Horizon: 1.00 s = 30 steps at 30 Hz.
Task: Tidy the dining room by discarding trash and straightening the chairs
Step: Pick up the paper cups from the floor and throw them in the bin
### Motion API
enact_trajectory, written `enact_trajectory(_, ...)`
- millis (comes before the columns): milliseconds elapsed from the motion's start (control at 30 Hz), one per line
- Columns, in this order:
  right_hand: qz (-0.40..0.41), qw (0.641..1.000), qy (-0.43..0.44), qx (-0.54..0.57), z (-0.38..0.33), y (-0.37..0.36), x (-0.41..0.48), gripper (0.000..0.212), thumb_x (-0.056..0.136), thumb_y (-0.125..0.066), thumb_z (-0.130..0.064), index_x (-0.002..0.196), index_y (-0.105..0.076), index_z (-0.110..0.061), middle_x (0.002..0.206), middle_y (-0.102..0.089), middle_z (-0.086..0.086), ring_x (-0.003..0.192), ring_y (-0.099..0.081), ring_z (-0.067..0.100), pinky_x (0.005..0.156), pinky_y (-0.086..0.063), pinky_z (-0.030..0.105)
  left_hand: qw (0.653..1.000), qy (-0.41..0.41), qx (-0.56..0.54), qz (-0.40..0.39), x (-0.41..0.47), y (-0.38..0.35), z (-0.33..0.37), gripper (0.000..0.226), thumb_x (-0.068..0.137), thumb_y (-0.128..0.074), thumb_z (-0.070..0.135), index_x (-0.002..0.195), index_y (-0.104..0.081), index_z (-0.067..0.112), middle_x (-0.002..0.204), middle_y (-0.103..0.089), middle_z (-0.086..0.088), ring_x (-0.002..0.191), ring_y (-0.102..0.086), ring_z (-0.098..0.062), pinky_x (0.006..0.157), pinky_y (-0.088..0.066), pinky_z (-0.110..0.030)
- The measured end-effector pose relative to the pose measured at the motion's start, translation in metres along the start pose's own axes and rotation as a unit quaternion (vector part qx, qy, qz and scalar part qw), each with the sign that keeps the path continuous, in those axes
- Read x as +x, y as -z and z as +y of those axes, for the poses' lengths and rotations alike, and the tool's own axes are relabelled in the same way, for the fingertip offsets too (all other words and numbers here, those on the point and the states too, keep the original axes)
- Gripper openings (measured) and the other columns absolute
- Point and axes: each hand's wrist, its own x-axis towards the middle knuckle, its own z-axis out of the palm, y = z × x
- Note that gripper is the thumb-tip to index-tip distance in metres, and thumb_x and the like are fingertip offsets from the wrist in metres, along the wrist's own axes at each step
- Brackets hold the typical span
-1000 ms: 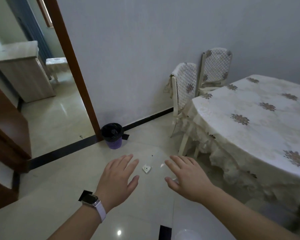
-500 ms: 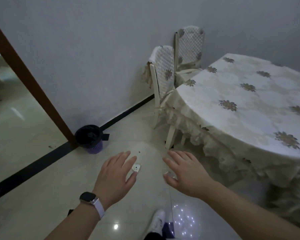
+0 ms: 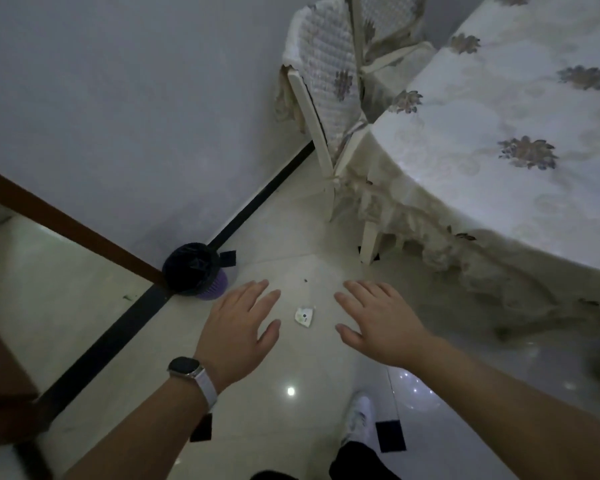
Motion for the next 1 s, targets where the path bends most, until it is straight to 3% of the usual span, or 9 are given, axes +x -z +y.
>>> enact_trajectory(233,-0.03,0.997,-0.07,0.001,0.03,-0.027,0.031,0.054,0.089,-0.043,-0.054,0.125,-0.06,-0.017,0.13,-0.06,0.011,0.115,-0.058,0.029,0.094,-0.047,0.043,0.998,-0.043,-0.04,-0.033,0.063,-0.044,-0.036,0.047,0.087,-0.052,0.04,0.125,-0.064,0.014,0.132,-0.061,-0.01,0.118,-0.059,-0.031,0.093,-0.049,-0.044)
enact_trajectory(467,-0.023,0.983,-0.18,0.023,0.052,-0.118,0.065,0.052,0.088,-0.047,-0.05,0.121,-0.064,-0.015,0.127,-0.062,0.012,0.108,-0.061,0.03,0.09,-0.048,0.041,0.989,-0.09,-0.114,-0.037,0.132,-0.155,-0.101,0.041,0.087,-0.055,0.033,0.119,-0.068,0.01,0.128,-0.063,-0.012,0.115,-0.061,-0.031,0.093,-0.05,-0.046)
enact_trajectory(633,-0.052,0.968,-0.243,0.027,0.067,-0.228,0.078,0.057,0.088,-0.041,-0.052,0.127,-0.059,-0.014,0.131,-0.059,0.011,0.116,-0.057,0.03,0.095,-0.045,0.042,0.981,-0.115,-0.12,-0.099,0.158,-0.282,-0.141,0.046,0.087,-0.052,0.036,0.123,-0.065,0.011,0.131,-0.061,-0.014,0.118,-0.059,-0.034,0.093,-0.05,-0.05)
enact_trajectory(833,-0.062,0.946,-0.312,0.061,0.098,-0.395,0.077,0.056,0.087,-0.041,-0.05,0.125,-0.062,-0.015,0.129,-0.061,0.01,0.115,-0.057,0.029,0.092,-0.046,0.041,0.981,-0.085,-0.123,-0.123,0.158,-0.452,-0.178,0.052,0.086,-0.047,0.041,0.124,-0.065,0.01,0.131,-0.061,-0.015,0.114,-0.06,-0.035,0.092,-0.051,-0.05)
enact_trajectory(1000,-0.101,0.93,-0.34,0.091,0.132,-0.535,0.067,0.058,0.091,-0.041,-0.05,0.136,-0.052,-0.016,0.141,-0.052,0.011,0.126,-0.049,0.031,0.101,-0.04,0.044,0.98,-0.029,-0.112,-0.16,0.148,-0.591,-0.204,0.058,0.083,-0.045,0.044,0.123,-0.065,0.007,0.127,-0.062,-0.018,0.113,-0.061,-0.038,0.092,-0.051,-0.052)
